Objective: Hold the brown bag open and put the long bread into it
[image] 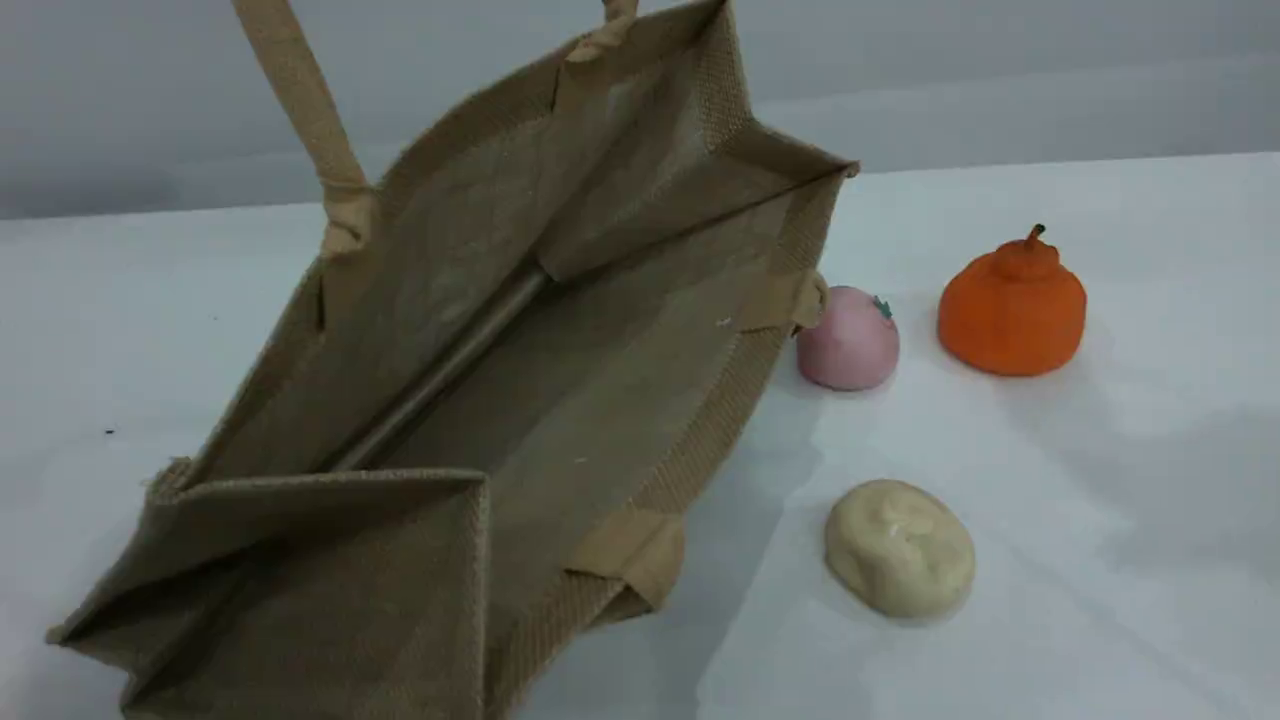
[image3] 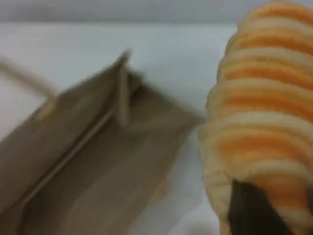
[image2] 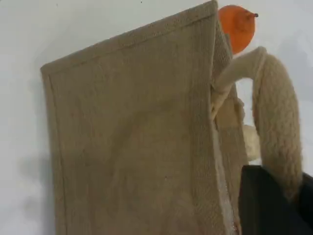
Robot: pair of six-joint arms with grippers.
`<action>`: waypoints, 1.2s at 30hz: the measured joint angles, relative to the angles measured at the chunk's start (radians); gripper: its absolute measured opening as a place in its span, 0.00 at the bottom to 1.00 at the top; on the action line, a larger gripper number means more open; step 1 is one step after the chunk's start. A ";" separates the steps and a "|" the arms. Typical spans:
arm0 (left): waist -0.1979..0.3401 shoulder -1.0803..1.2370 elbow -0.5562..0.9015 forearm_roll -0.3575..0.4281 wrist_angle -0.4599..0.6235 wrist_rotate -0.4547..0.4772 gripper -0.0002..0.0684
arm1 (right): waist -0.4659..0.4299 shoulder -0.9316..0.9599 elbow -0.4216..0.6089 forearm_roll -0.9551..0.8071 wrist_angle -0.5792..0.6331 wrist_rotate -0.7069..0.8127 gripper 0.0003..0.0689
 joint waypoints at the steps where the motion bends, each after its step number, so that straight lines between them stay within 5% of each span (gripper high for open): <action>1: 0.000 0.000 0.000 0.000 -0.001 0.002 0.13 | 0.022 -0.011 0.045 0.033 -0.017 -0.017 0.16; 7: 0.000 0.000 0.000 0.000 -0.001 0.005 0.13 | 0.231 -0.010 0.224 0.177 -0.149 -0.052 0.16; 14: 0.000 0.000 0.000 -0.028 0.001 0.014 0.13 | 0.511 0.047 0.235 0.292 -0.343 -0.050 0.16; 19: 0.000 0.000 0.000 -0.054 0.002 0.027 0.13 | 0.647 0.148 0.213 0.399 -0.371 -0.123 0.16; 23: 0.000 0.000 0.000 -0.054 0.007 0.026 0.13 | 0.708 0.231 0.156 0.496 -0.385 -0.208 0.15; 36: 0.000 0.000 0.000 -0.079 0.026 0.025 0.13 | 0.708 0.530 -0.078 0.552 -0.413 -0.308 0.14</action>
